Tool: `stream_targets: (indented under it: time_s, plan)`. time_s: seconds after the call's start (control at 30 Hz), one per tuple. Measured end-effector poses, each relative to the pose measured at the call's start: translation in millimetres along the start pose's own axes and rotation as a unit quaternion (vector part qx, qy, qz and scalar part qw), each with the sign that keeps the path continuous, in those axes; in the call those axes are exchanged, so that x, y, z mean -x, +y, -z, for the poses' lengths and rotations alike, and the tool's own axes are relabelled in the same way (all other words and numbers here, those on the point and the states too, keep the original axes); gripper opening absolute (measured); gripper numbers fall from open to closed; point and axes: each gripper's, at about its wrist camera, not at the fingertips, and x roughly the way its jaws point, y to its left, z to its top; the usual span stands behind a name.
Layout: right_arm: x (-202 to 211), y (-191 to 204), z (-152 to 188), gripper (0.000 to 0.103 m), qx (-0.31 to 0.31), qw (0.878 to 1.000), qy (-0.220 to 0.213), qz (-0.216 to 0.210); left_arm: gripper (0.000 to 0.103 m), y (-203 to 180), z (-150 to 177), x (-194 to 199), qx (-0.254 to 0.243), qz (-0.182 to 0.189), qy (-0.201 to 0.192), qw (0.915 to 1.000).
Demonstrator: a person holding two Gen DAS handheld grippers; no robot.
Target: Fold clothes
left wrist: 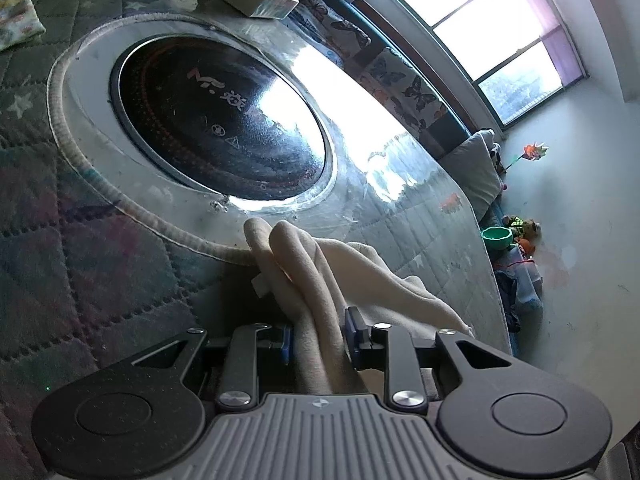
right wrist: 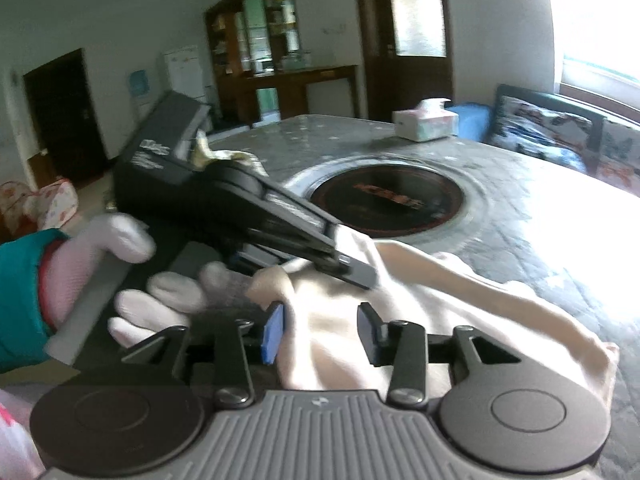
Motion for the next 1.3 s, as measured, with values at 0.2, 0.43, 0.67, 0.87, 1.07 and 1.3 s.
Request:
stream_targets:
  time_s: [0.2,0.43,0.67,0.87,1.07,1.3]
  plan:
    - [2,-14,10,0.051,-0.038,0.998,0.001,0.046,0.030,6,2,7,-0.013,0.002,-0.013,0.9998]
    - [6,-15,17,0.052,-0.067,0.994,0.010,0.090,0.030,21,1,18,-0.029,0.016,-0.024,0.9992]
    - [9,-13,23,0.052,-0.088,0.986,0.020,0.139,0.030,34,0,20,-0.035,0.052,-0.020,0.9978]
    - [-5,-37,7,0.052,-0.106,0.978,0.012,0.181,0.030,39,-4,19,-0.043,0.071,-0.013,0.9965]
    - [-19,-66,-5,0.052,-0.132,0.966,0.005,0.224,0.030,37,-3,18,-0.062,0.071,-0.012,0.9954]
    - [-32,-100,3,0.052,-0.177,0.954,0.011,0.241,0.030,35,-4,18,-0.080,0.070,-0.005,0.9943]
